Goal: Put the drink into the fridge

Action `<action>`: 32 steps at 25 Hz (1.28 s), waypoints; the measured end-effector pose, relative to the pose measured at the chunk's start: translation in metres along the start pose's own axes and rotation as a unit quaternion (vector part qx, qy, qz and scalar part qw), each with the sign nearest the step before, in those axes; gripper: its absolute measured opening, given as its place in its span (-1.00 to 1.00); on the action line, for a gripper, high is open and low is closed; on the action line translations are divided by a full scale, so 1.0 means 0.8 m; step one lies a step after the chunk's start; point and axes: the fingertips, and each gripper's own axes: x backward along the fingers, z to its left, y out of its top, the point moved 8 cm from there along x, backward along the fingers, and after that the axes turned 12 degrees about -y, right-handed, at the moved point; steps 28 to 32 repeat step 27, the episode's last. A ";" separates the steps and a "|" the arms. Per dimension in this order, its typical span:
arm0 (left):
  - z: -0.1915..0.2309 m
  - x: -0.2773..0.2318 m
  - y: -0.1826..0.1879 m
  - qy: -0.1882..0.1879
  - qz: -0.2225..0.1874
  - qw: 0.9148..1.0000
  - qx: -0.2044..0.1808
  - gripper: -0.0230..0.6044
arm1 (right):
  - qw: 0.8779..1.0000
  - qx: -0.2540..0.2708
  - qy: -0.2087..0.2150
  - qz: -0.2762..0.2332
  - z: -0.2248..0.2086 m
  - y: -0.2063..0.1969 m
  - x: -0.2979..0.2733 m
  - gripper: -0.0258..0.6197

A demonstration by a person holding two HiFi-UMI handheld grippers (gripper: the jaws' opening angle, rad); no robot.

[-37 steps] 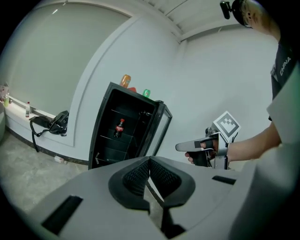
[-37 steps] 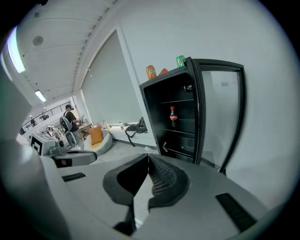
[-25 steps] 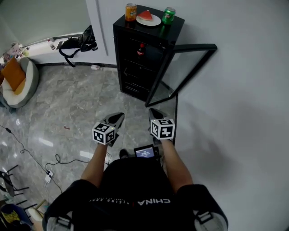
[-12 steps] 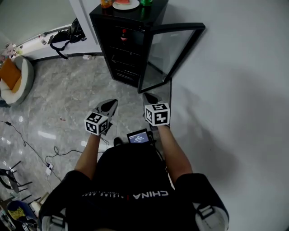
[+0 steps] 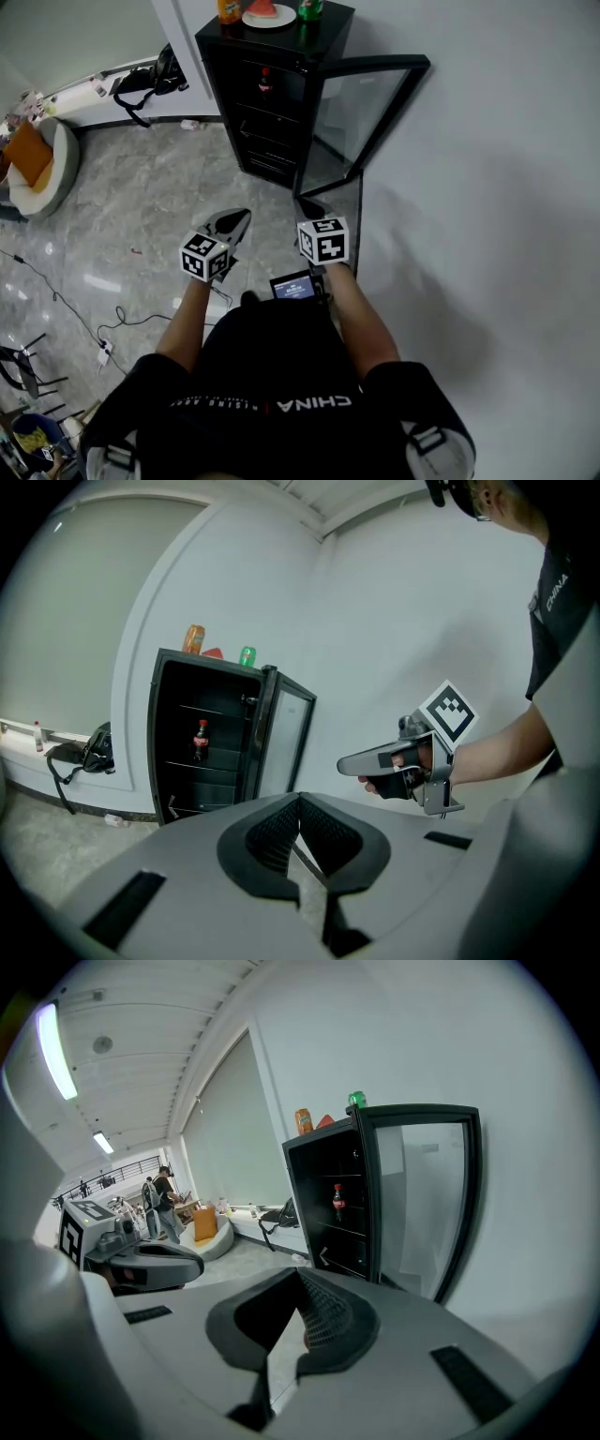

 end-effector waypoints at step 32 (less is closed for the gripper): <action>0.013 0.008 0.009 0.002 -0.033 0.999 0.001 -0.89 | 1.000 0.010 -0.004 -0.013 0.006 0.011 0.005 -0.87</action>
